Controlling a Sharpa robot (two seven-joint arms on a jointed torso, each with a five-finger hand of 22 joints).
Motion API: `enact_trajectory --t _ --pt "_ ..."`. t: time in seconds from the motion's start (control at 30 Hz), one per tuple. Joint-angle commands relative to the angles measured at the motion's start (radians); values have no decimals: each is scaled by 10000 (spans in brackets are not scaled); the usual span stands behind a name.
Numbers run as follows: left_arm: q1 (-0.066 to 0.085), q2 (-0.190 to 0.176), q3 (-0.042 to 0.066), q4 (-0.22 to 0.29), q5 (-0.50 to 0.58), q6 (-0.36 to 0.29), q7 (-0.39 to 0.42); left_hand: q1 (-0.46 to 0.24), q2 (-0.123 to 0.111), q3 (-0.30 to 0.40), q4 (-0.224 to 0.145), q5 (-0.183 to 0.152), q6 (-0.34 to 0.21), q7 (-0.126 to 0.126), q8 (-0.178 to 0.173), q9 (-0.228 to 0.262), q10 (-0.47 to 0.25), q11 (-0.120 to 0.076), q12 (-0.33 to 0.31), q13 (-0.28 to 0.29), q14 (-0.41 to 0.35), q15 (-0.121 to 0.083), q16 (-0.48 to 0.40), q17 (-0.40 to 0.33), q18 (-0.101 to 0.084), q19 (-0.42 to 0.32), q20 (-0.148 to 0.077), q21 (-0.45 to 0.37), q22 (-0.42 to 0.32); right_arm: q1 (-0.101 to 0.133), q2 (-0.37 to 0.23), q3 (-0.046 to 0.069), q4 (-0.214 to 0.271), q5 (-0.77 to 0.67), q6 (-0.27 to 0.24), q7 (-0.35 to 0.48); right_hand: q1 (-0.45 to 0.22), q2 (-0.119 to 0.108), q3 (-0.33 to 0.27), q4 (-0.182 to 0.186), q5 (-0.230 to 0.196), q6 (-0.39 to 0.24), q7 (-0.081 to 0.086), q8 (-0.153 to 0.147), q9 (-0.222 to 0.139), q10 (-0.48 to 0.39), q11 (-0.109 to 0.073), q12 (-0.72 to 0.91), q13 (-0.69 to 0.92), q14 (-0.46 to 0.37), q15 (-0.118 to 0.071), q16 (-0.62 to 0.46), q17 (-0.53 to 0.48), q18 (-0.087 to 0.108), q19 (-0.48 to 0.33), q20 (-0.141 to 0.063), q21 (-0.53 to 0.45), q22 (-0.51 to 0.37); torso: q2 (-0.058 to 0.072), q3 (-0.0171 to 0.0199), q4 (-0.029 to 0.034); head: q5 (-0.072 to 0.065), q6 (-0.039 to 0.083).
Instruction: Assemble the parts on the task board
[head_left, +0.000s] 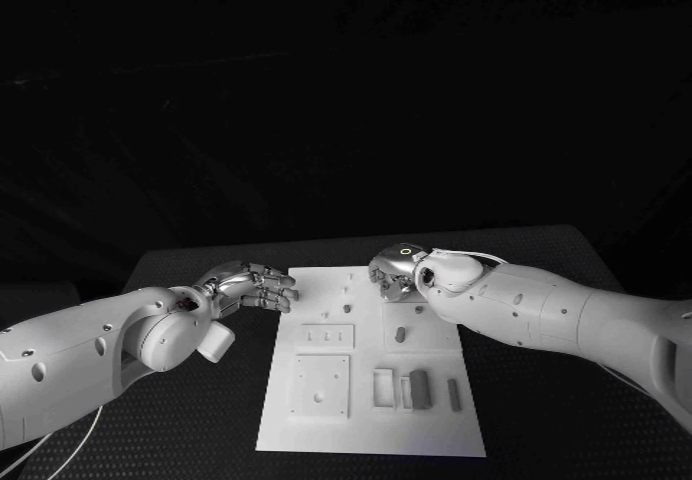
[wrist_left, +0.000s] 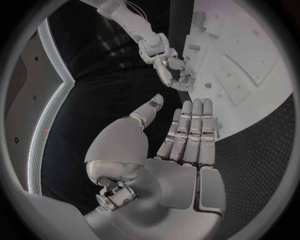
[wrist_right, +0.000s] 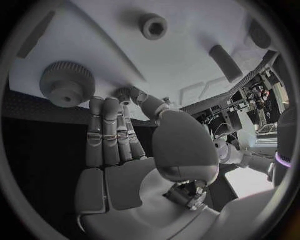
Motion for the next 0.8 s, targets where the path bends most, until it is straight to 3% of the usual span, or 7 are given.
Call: enact_trajectory --t 0.03,0.5,0.8 --pt "2 20 8 13 58 163 55 -95 24 -72 -1 47 87 350 -40 -11 18 19 -57 16 74 -7 -39 18 158 70 -20 -9 12 -85 6 -51 -50 -107 447 -152 -107 -165 -24 26 53 -2 -4 10 -3 -23 -3 13 -33 -9 21 24 -24 242 -19 5 54 221 16 2 24 -13 12" --pt "0 -4 8 -23 58 182 15 -123 29 -86 7 46 90 352 -50 -18 14 23 -69 16 68 -3 -52 30 155 67 -17 -18 14 -84 -216 -52 46 -245 219 -426 -759 -625 -16 121 64 -146 -81 -102 -39 -519 185 -76 -185 -308 202 48 -112 242 -231 132 27 209 38 19 28 -33 14" --pt "0 -10 8 -29 59 181 13 -131 33 -90 6 47 94 351 -54 -21 13 23 -74 17 65 -2 -59 36 155 64 -17 -23 15 -83 -319 -52 255 -233 262 -403 -808 -605 101 113 59 -28 -46 -41 -3 -480 153 3 -170 -273 172 204 -90 242 -166 97 117 227 46 25 38 -33 23"
